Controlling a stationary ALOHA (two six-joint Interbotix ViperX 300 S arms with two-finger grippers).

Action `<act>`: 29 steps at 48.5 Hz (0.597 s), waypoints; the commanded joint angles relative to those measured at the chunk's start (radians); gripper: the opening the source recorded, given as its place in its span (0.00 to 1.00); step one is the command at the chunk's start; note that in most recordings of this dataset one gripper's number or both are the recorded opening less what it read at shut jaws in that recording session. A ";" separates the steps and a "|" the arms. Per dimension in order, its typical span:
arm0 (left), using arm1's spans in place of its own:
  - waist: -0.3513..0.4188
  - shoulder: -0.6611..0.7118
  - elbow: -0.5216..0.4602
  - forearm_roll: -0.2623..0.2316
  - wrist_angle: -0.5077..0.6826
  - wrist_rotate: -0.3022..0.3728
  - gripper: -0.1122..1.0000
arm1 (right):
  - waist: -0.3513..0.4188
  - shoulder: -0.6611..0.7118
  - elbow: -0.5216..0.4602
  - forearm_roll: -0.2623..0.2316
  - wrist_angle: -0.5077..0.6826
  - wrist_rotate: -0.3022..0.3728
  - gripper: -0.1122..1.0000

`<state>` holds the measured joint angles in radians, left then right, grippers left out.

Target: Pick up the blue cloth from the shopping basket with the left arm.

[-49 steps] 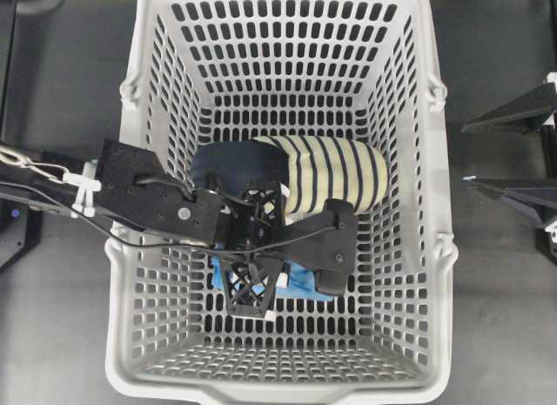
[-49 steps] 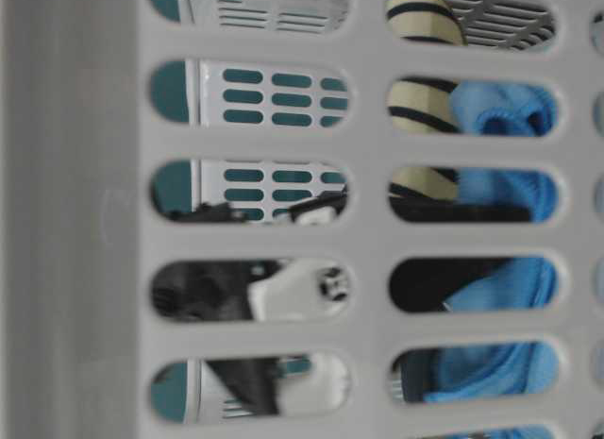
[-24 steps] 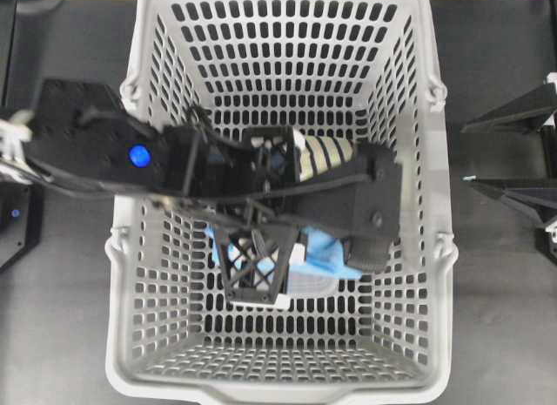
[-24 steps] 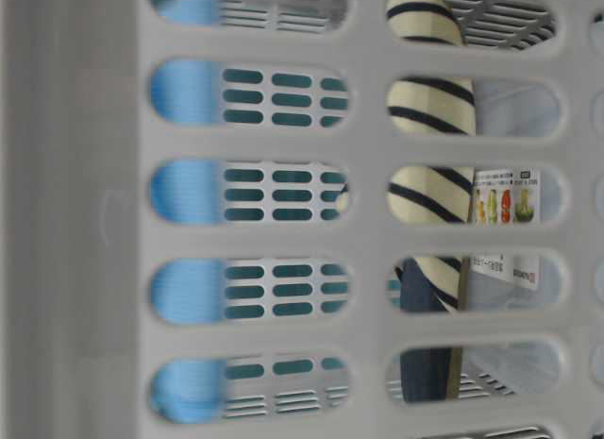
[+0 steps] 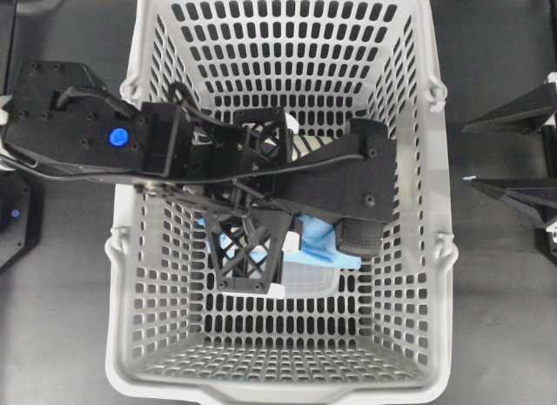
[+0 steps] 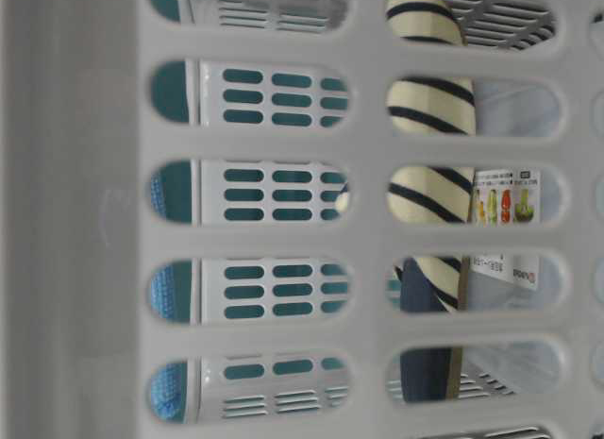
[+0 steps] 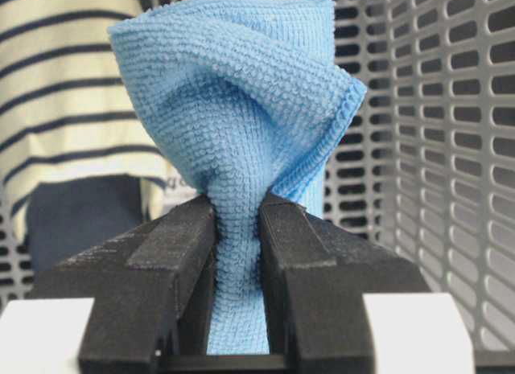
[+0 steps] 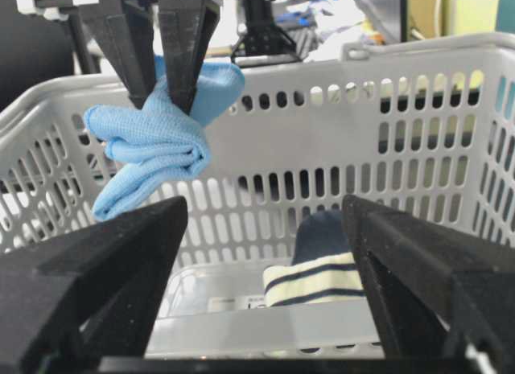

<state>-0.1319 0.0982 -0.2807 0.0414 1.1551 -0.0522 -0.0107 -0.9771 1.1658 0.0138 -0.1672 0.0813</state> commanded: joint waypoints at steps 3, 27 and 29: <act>-0.002 -0.041 -0.008 0.005 -0.005 0.000 0.22 | -0.002 0.005 -0.008 0.003 -0.006 0.000 0.78; -0.002 -0.035 -0.008 0.005 -0.005 0.002 0.22 | 0.000 0.005 -0.005 0.003 -0.006 0.000 0.78; -0.002 -0.035 -0.008 0.005 -0.005 0.000 0.22 | -0.002 0.005 -0.006 0.003 -0.006 0.000 0.78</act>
<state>-0.1319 0.0982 -0.2792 0.0430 1.1551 -0.0522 -0.0107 -0.9771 1.1674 0.0138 -0.1672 0.0813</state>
